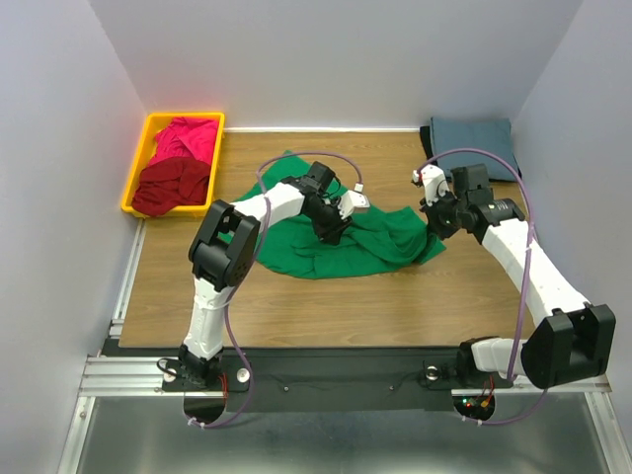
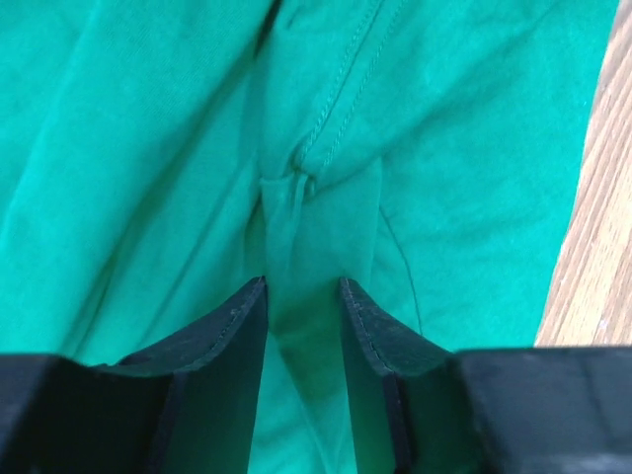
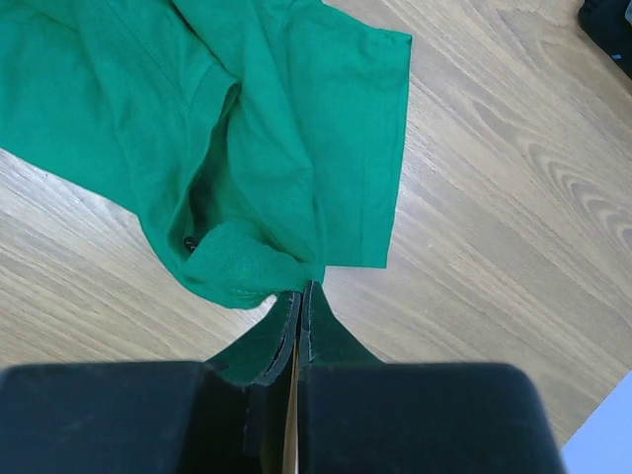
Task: Fold and stack the t-shirts
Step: Flatten the tshirt out
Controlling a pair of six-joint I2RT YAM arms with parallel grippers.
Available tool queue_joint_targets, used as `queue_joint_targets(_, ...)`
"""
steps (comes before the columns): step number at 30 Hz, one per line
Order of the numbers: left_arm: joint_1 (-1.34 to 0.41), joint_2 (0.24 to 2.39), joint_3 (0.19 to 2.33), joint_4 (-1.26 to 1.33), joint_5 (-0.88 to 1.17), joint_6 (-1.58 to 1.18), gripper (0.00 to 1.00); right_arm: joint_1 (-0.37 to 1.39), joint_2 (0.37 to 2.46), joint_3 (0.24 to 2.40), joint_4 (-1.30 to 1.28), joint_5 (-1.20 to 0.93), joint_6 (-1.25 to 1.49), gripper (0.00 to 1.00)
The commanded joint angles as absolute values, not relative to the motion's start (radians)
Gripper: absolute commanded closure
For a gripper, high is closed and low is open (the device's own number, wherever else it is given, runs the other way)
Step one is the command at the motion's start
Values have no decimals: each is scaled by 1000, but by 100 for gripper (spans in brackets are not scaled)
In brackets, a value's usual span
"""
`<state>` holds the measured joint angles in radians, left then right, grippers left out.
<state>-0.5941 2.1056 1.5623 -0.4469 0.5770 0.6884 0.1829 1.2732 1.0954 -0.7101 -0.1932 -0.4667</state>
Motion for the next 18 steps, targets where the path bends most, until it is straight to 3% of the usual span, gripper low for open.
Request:
queue_joint_targets(1, -601, 2109, 1635, -460, 615, 689, 59, 175, 1279, 1074, -669, -193, -469, 99)
queue_joint_targets(2, -603, 2114, 1641, -459, 615, 686, 62, 176, 1278, 1074, -669, -193, -469, 99)
queue_joint_targets(6, -601, 2111, 1661, -451, 609, 677, 90, 175, 1270, 1069, -667, -187, -472, 100)
queue_joint_targets(8, -600, 2088, 1666, -451, 607, 673, 99, 176, 1269, 1066, -667, -181, -476, 99)
queue_joint_targets(18, -554, 1792, 1716, -459, 493, 624, 100, 163, 1256, 1167, -606, -52, -472, 99)
